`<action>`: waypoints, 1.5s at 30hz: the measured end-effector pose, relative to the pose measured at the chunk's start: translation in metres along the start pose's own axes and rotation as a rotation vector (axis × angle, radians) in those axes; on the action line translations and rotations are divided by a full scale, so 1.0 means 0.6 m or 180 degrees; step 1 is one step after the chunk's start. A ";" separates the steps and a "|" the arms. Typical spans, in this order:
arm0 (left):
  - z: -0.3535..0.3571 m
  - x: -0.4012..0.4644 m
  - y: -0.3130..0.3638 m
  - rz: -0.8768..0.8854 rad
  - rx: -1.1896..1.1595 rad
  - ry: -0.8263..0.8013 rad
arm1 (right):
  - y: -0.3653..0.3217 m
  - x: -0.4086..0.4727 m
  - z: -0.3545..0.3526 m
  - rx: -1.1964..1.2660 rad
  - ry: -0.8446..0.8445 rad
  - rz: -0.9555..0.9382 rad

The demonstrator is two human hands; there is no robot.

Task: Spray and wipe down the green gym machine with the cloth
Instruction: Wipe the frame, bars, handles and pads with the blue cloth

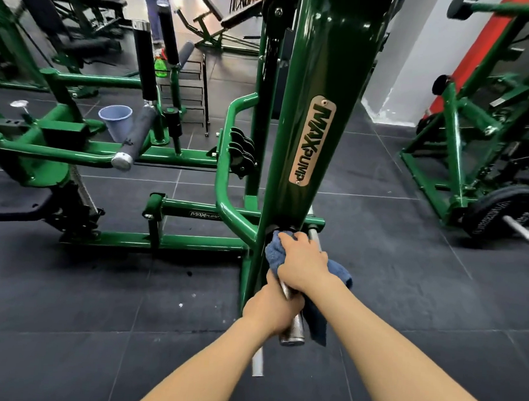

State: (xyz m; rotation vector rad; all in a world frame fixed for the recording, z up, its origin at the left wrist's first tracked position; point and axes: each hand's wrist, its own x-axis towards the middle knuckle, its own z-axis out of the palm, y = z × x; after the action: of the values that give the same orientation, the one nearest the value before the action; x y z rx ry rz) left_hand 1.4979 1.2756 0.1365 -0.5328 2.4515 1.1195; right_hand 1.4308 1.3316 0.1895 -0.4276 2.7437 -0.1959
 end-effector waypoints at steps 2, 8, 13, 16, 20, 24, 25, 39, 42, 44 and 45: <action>-0.003 0.000 0.000 0.0025 -0.0013 -0.0044 | -0.005 0.014 -0.001 0.0053 0.0150 0.0118; -0.003 0.005 -0.002 -0.0035 0.0023 -0.0175 | 0.009 -0.001 0.000 -0.0090 0.0092 -0.0096; 0.006 0.017 -0.017 0.0005 -0.0036 -0.0346 | 0.011 -0.042 0.024 -0.0332 0.0141 -0.0279; 0.000 0.011 -0.011 0.0163 -0.0154 -0.0330 | 0.009 -0.014 0.011 0.0022 0.0119 -0.0110; 0.001 0.014 -0.016 0.0155 -0.0565 -0.0353 | -0.001 0.029 -0.003 0.0123 0.0168 0.0084; 0.005 0.024 -0.022 0.0180 -0.0718 -0.0242 | 0.009 0.030 -0.002 0.0159 0.0102 -0.0008; 0.006 0.021 -0.021 0.0185 -0.0805 -0.0270 | 0.015 0.022 0.003 0.0108 0.0087 -0.0071; -0.017 -0.084 -0.109 -0.0421 -0.1075 -0.1362 | 0.057 -0.183 0.075 -0.0281 -0.0063 -0.0447; -0.035 -0.093 -0.101 -0.0540 -0.1063 -0.0756 | 0.051 -0.199 0.089 -0.0492 0.0090 -0.0339; -0.041 -0.094 -0.091 -0.0551 -0.1173 -0.0573 | 0.043 -0.187 0.084 -0.0427 0.0158 -0.0260; -0.042 -0.095 -0.083 -0.0540 -0.1276 -0.0541 | 0.040 -0.177 0.079 -0.0342 0.0183 -0.0204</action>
State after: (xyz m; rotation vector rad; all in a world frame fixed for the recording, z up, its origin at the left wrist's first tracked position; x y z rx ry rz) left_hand 1.5659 1.2359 0.1489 -0.7148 2.0028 1.5225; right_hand 1.5366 1.3842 0.1757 -0.5476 2.8080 -0.0784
